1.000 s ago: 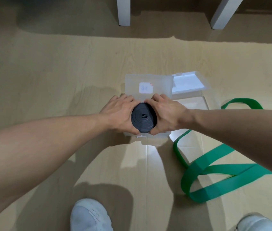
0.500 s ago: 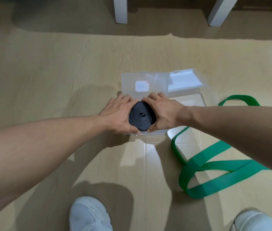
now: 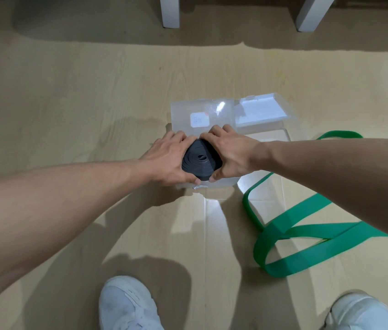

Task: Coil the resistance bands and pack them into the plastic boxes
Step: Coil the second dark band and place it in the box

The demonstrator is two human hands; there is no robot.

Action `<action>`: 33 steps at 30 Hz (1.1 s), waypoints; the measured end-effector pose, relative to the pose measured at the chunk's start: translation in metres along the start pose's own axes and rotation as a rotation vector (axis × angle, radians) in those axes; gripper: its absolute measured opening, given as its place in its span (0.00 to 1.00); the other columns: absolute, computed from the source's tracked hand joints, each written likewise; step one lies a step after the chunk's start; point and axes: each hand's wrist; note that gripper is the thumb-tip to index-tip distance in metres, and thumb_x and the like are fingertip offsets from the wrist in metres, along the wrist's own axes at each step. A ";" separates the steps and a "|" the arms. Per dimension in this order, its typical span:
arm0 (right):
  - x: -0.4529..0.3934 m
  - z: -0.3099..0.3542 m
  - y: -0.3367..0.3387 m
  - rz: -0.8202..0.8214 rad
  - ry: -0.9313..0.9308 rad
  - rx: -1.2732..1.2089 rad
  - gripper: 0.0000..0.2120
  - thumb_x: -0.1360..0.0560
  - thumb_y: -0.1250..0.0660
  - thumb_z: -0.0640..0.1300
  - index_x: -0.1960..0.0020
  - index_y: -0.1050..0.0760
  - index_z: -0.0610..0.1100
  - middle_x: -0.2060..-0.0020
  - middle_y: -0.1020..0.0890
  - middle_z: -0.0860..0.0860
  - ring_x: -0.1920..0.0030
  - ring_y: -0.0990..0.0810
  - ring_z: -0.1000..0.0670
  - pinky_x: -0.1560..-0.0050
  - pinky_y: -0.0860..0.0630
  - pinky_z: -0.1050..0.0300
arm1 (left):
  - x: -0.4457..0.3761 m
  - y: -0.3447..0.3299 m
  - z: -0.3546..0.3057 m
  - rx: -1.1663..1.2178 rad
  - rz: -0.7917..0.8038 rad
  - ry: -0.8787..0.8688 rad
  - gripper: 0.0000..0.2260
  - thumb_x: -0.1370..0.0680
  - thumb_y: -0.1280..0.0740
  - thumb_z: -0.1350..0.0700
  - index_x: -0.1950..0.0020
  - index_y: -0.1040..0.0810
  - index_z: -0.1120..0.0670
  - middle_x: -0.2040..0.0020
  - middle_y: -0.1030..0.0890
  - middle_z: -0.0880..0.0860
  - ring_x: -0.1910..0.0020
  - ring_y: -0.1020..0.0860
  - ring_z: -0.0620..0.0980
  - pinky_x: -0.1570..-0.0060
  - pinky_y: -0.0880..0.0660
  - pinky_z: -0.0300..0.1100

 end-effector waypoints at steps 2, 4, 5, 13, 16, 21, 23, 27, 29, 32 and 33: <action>0.001 0.000 0.001 0.015 -0.010 0.020 0.46 0.37 0.23 0.63 0.28 0.38 0.47 0.41 0.32 0.48 0.44 0.36 0.47 0.42 0.27 0.47 | 0.000 0.001 -0.003 -0.020 -0.003 0.010 0.45 0.38 0.25 0.28 0.29 0.34 0.47 0.44 0.31 0.48 0.46 0.36 0.49 0.38 0.29 0.52; 0.004 0.001 -0.003 0.000 -0.021 0.066 0.47 0.38 0.24 0.64 0.27 0.38 0.47 0.40 0.31 0.48 0.42 0.33 0.46 0.41 0.26 0.47 | 0.001 -0.002 -0.007 -0.056 -0.019 0.021 0.45 0.41 0.25 0.27 0.31 0.32 0.47 0.45 0.31 0.48 0.43 0.34 0.51 0.39 0.31 0.50; 0.006 0.003 -0.007 -0.019 -0.027 0.094 0.47 0.39 0.25 0.66 0.28 0.38 0.48 0.39 0.31 0.48 0.41 0.32 0.45 0.41 0.27 0.47 | 0.002 -0.004 -0.009 -0.071 -0.029 0.028 0.45 0.41 0.25 0.27 0.31 0.32 0.47 0.43 0.30 0.48 0.41 0.33 0.52 0.39 0.31 0.49; 0.006 0.012 -0.014 -0.067 -0.045 0.165 0.50 0.44 0.32 0.77 0.33 0.34 0.47 0.43 0.29 0.50 0.44 0.30 0.46 0.41 0.28 0.47 | 0.009 -0.016 -0.019 0.027 -0.095 0.095 0.47 0.41 0.23 0.31 0.28 0.33 0.47 0.37 0.29 0.49 0.37 0.33 0.52 0.38 0.32 0.49; 0.005 0.010 -0.009 -0.053 -0.018 0.178 0.48 0.44 0.31 0.75 0.34 0.33 0.46 0.44 0.29 0.50 0.46 0.31 0.47 0.44 0.27 0.48 | 0.008 -0.017 -0.021 0.040 -0.095 0.112 0.46 0.42 0.22 0.31 0.30 0.32 0.48 0.39 0.29 0.49 0.38 0.33 0.51 0.39 0.31 0.47; 0.006 0.006 -0.003 -0.019 0.012 0.247 0.45 0.43 0.29 0.71 0.34 0.33 0.47 0.43 0.29 0.49 0.45 0.29 0.47 0.46 0.28 0.52 | 0.011 -0.019 -0.020 0.071 -0.088 0.117 0.47 0.41 0.21 0.32 0.28 0.33 0.50 0.38 0.29 0.49 0.37 0.32 0.52 0.37 0.30 0.48; 0.007 0.005 -0.004 -0.011 0.014 0.235 0.44 0.43 0.29 0.71 0.34 0.32 0.47 0.43 0.29 0.49 0.45 0.30 0.47 0.45 0.26 0.51 | 0.013 -0.018 -0.020 0.073 -0.089 0.116 0.46 0.40 0.21 0.33 0.28 0.33 0.50 0.38 0.29 0.49 0.36 0.32 0.52 0.36 0.30 0.49; 0.006 0.008 0.002 0.021 0.013 0.256 0.43 0.41 0.30 0.71 0.34 0.31 0.49 0.43 0.29 0.50 0.44 0.30 0.47 0.44 0.25 0.50 | 0.014 -0.018 -0.022 0.100 -0.097 0.123 0.45 0.39 0.20 0.34 0.28 0.32 0.49 0.38 0.28 0.49 0.35 0.33 0.51 0.36 0.30 0.49; 0.005 0.009 0.005 0.044 0.018 0.282 0.42 0.40 0.30 0.72 0.33 0.31 0.50 0.42 0.29 0.50 0.43 0.30 0.47 0.44 0.26 0.50 | 0.014 -0.020 -0.021 0.118 -0.101 0.124 0.45 0.39 0.20 0.35 0.27 0.32 0.48 0.38 0.28 0.48 0.35 0.33 0.51 0.36 0.29 0.49; 0.006 0.012 0.004 0.064 0.009 0.297 0.42 0.39 0.30 0.72 0.32 0.32 0.51 0.41 0.30 0.50 0.41 0.30 0.47 0.43 0.25 0.48 | 0.014 -0.021 -0.021 0.125 -0.096 0.122 0.46 0.39 0.21 0.34 0.25 0.32 0.46 0.37 0.29 0.48 0.35 0.33 0.50 0.34 0.30 0.49; 0.006 0.013 0.003 0.062 0.006 0.301 0.42 0.39 0.30 0.71 0.32 0.32 0.50 0.41 0.31 0.50 0.42 0.31 0.47 0.44 0.25 0.48 | 0.014 -0.021 -0.021 0.126 -0.097 0.123 0.47 0.39 0.21 0.34 0.25 0.32 0.46 0.37 0.29 0.47 0.35 0.33 0.50 0.34 0.30 0.50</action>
Point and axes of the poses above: each hand's wrist, its own x-axis away from the middle knuckle, its own y-axis out of the back of the hand, z = x × y
